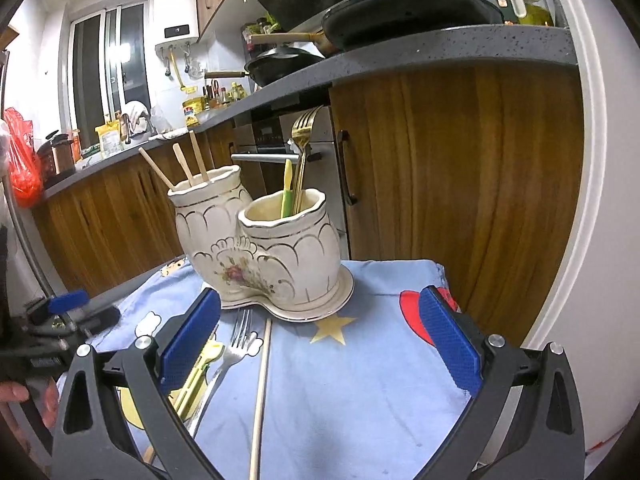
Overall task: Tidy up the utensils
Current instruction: 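Move both open tools back down toward the utensils on the cloth, then grasp a wooden chopstick with the left tool while the right tool grasps a yellow spoon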
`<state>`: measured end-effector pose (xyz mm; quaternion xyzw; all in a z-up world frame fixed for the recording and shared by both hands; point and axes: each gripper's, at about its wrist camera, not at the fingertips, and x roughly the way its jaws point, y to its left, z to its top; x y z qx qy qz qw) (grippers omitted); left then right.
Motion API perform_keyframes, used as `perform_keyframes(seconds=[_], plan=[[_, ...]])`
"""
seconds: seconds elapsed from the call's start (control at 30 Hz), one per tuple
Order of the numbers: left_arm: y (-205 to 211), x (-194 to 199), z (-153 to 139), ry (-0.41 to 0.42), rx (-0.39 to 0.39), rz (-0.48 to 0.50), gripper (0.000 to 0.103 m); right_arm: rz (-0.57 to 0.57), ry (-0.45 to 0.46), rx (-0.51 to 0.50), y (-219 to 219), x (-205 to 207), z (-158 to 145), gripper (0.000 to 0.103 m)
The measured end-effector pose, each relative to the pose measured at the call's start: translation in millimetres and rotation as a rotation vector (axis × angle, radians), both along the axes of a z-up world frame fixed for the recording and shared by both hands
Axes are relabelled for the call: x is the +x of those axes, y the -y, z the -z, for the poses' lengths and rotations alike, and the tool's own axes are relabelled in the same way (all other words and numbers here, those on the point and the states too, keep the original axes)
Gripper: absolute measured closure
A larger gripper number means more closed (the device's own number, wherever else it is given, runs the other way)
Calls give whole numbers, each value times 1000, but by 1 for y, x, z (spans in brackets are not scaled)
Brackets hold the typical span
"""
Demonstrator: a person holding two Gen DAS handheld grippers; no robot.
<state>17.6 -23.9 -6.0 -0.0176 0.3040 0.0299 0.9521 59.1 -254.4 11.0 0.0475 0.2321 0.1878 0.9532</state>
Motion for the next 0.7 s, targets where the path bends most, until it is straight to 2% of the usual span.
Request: perform_keyframes(seconds=[0.17,0.2,0.27,0.37,0.47,0.57,0.7], plan=[[17,13,24,-135,41,48,11,2,-45,0,1,8,5,5],[19,15,27,-153,43,57,16,4,-50,-1,1,9,6,5],[24,22,37,-214,42,84,43,3,-56,2,2,10,7,5],[28,27,43,-251,3,119,52,-5,-62,8,3,11,7,5],[35,29,46,-277,7,151,62,-11,-64,3,2,11,8,5],[38,30,47,-299,6,166,69,-15,-67,-10,1,12,9,5],[43,36,47,-316,17,176,69,-19,-74,-16,0,12,10,5]])
